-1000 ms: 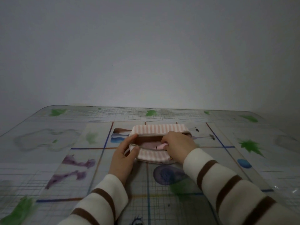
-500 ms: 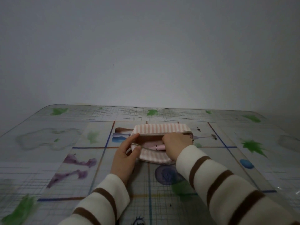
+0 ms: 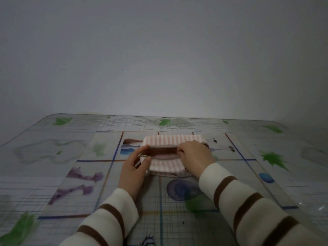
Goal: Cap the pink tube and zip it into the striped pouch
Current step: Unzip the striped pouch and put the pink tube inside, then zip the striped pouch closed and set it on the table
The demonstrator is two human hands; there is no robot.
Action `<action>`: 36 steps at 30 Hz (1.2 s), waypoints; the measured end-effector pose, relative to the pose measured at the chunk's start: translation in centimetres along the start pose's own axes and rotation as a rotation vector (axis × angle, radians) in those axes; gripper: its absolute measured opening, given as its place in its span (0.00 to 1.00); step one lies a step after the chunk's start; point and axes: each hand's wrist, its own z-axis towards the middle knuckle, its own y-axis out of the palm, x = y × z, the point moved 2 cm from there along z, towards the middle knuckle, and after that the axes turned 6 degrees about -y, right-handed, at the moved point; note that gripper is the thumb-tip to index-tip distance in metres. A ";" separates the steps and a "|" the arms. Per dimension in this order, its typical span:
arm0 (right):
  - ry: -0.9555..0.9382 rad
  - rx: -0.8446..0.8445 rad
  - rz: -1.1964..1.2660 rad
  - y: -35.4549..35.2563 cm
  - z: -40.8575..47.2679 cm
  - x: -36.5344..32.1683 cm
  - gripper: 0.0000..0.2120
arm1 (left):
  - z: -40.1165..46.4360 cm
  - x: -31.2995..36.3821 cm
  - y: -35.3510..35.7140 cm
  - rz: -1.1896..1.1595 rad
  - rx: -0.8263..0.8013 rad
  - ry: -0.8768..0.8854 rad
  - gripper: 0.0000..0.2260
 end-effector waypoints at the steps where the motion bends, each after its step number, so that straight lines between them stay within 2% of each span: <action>1: -0.004 0.048 0.035 -0.1 -0.1 0.2 0.10 | 0.0 -0.1 0.0 -0.003 0.003 -0.009 0.15; 5: 0.011 0.271 0.171 -0.9 -0.6 1.4 0.09 | 0.2 -0.1 0.1 -0.025 0.011 -0.056 0.14; 9: 0.173 0.418 0.297 -1.6 -1.0 3.5 0.12 | 0.3 0.1 0.0 -0.049 0.011 -0.071 0.13; 12: 0.347 0.349 0.530 -1.3 -1.2 5.3 0.24 | 0.4 0.2 0.1 -0.076 0.026 -0.088 0.13; 14: 0.422 0.254 0.679 -0.7 -1.4 6.0 0.26 | 0.4 0.2 0.2 -0.089 0.033 -0.104 0.13; 17: 0.405 0.195 0.692 -0.1 -1.7 6.3 0.24 | 0.5 0.3 0.3 -0.102 0.045 -0.114 0.12; 24: 0.374 0.209 0.630 0.3 -2.0 6.8 0.23 | 0.9 0.6 0.5 -0.128 0.078 -0.093 0.12; 28: 0.388 0.202 0.650 0.4 -2.3 7.1 0.23 | 1.0 0.3 0.6 -0.129 0.091 -0.111 0.10; 36: 0.371 0.207 0.716 0.4 -3.3 7.1 0.17 | 0.6 0.6 0.9 -0.122 0.142 -0.141 0.11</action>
